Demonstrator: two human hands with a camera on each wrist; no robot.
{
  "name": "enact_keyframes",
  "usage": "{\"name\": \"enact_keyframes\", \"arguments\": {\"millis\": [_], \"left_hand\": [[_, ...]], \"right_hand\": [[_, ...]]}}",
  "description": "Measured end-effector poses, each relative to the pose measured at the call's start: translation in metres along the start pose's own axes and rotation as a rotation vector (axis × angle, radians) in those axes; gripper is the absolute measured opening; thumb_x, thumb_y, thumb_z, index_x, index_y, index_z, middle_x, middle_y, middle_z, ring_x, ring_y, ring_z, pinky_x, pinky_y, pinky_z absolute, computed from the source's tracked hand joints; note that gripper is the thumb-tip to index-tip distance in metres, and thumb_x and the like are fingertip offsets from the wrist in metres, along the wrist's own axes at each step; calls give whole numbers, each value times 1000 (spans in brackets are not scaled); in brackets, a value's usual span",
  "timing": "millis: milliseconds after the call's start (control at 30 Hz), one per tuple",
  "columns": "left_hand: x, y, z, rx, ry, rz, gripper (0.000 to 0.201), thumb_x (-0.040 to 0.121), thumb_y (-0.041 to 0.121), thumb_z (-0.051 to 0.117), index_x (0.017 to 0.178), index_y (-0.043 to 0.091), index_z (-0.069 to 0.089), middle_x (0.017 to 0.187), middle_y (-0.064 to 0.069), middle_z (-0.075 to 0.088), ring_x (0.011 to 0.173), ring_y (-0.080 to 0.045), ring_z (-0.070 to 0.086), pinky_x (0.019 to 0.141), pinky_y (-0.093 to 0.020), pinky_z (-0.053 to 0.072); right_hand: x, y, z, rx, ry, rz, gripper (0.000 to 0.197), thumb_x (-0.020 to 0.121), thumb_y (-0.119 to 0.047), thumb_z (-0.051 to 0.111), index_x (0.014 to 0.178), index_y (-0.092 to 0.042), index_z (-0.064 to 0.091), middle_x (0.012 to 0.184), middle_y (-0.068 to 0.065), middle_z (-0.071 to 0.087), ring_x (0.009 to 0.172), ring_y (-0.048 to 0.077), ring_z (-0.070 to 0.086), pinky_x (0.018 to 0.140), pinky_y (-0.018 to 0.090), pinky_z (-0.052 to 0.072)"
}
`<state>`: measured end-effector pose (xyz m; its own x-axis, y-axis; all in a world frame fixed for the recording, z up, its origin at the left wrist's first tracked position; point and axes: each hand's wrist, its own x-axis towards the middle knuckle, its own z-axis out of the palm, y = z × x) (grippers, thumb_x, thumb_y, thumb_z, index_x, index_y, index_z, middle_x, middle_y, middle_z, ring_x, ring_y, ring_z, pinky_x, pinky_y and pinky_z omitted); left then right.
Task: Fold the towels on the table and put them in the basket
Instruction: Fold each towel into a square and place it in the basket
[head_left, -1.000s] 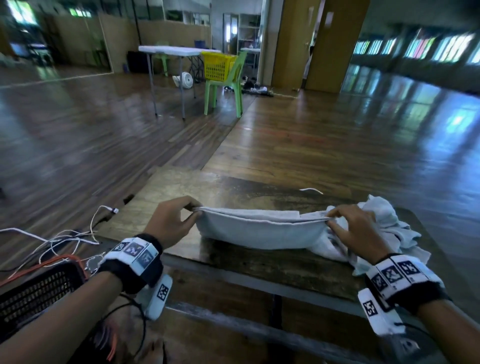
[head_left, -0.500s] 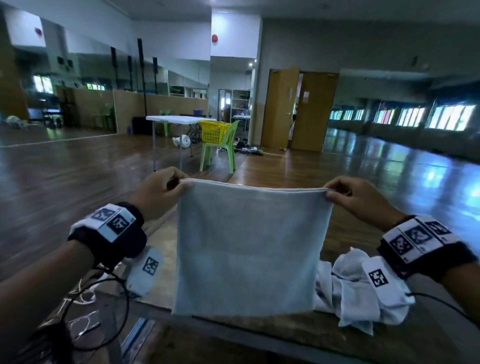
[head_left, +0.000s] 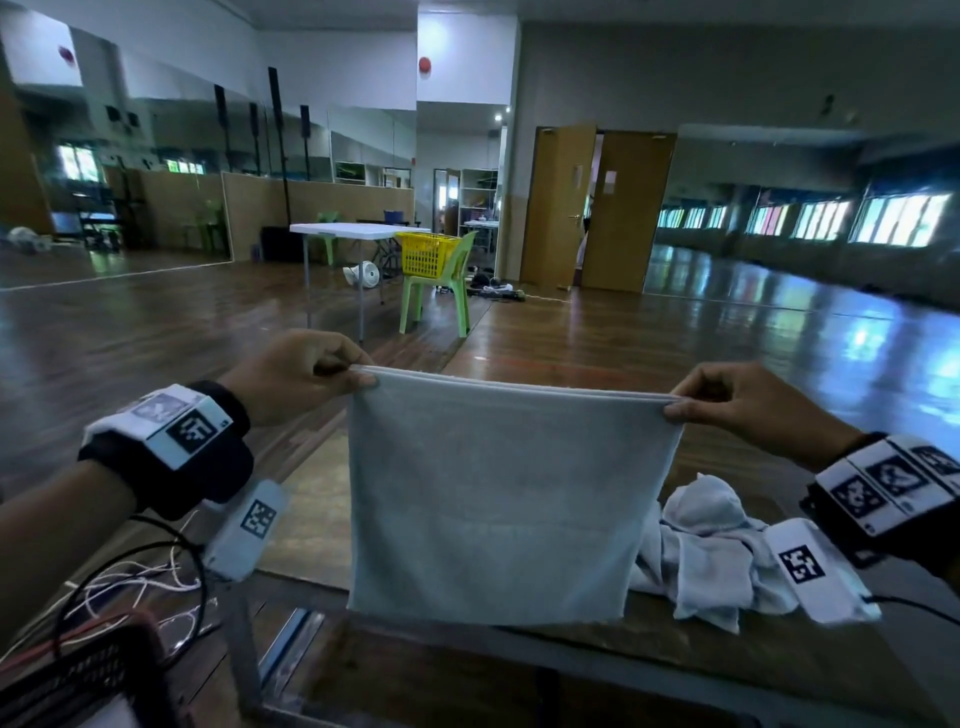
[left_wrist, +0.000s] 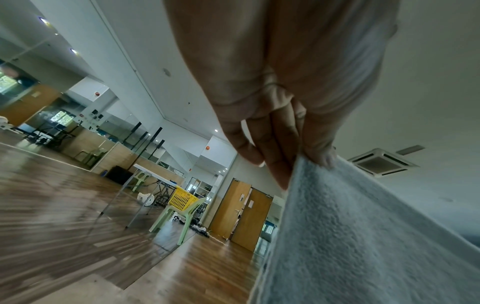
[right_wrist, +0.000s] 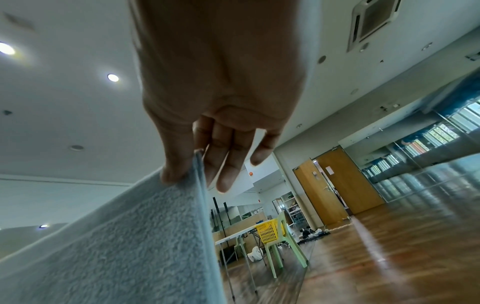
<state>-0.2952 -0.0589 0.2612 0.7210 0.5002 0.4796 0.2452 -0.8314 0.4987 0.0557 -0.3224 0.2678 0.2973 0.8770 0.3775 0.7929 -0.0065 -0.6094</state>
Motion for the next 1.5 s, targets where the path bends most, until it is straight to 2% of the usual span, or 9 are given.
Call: {"name": "enact_keyframes", "arguments": {"millis": [133, 300, 400, 600, 733, 833, 1133, 1267, 1500], "left_hand": [[-7, -10, 1, -47, -33, 10, 38, 70, 56, 67, 83, 20, 67, 75, 9, 72, 70, -1, 65, 64, -14, 50], [-8, -25, 5, -165, -107, -7, 69, 53, 78, 64, 84, 17, 66, 78, 1, 72, 68, -14, 67, 63, -23, 54], [-6, -34, 13, -238, -142, -35, 72, 51, 78, 65, 83, 13, 64, 73, 1, 70, 63, -9, 63, 56, -16, 50], [5, -64, 45, -158, -161, -74, 72, 54, 80, 61, 84, 15, 64, 72, 1, 70, 62, -6, 62, 57, -17, 50], [14, -89, 84, -28, -140, -123, 32, 79, 36, 67, 88, 6, 63, 79, -9, 68, 72, -22, 64, 70, -33, 51], [25, -108, 113, 63, -26, -117, 9, 83, 12, 67, 89, 7, 62, 78, -8, 63, 69, -25, 57, 62, -17, 44], [2, -141, 185, 75, 308, -104, 8, 79, 10, 63, 86, 8, 65, 81, -7, 68, 74, -23, 63, 72, -35, 49], [-35, -149, 207, 111, 161, -132, 7, 72, 20, 61, 79, 18, 62, 77, 4, 63, 74, -19, 61, 68, -34, 50], [-86, -164, 228, 262, -326, -190, 20, 76, 27, 63, 77, 40, 48, 86, 14, 61, 88, -15, 61, 82, -37, 46]], "right_hand": [[-4, 6, 7, 49, -24, -1, 9, 77, -14, 71, 84, -9, 68, 77, -10, 73, 74, 0, 67, 69, 14, 50], [-3, 17, 7, 72, -102, 3, 70, 50, -74, 70, 88, -15, 68, 90, -5, 74, 81, 2, 68, 74, 11, 50], [1, 23, 10, 135, -131, 6, 80, 45, -78, 69, 90, -12, 67, 90, -2, 73, 80, 4, 67, 72, 11, 50], [14, 57, 41, 137, -122, 123, 19, 75, -25, 67, 88, -11, 65, 78, -4, 72, 78, 6, 65, 67, 10, 50], [30, 94, 67, 64, -123, 195, 8, 84, -8, 65, 84, -16, 65, 81, 0, 70, 77, 15, 65, 70, 19, 54], [47, 115, 85, -33, -80, 186, 16, 84, -6, 64, 80, -21, 63, 80, -1, 69, 74, 17, 63, 73, 30, 51], [43, 169, 152, -263, 200, 24, 13, 78, -8, 63, 82, -21, 67, 78, -7, 69, 67, 11, 64, 71, 31, 51], [1, 182, 179, -430, 105, -137, 10, 71, -17, 60, 77, -23, 66, 78, -8, 69, 71, 20, 67, 72, 38, 49], [-54, 210, 211, -531, -200, -35, 28, 62, -9, 78, 77, -29, 67, 82, -10, 69, 81, 17, 66, 77, 32, 33]]}}
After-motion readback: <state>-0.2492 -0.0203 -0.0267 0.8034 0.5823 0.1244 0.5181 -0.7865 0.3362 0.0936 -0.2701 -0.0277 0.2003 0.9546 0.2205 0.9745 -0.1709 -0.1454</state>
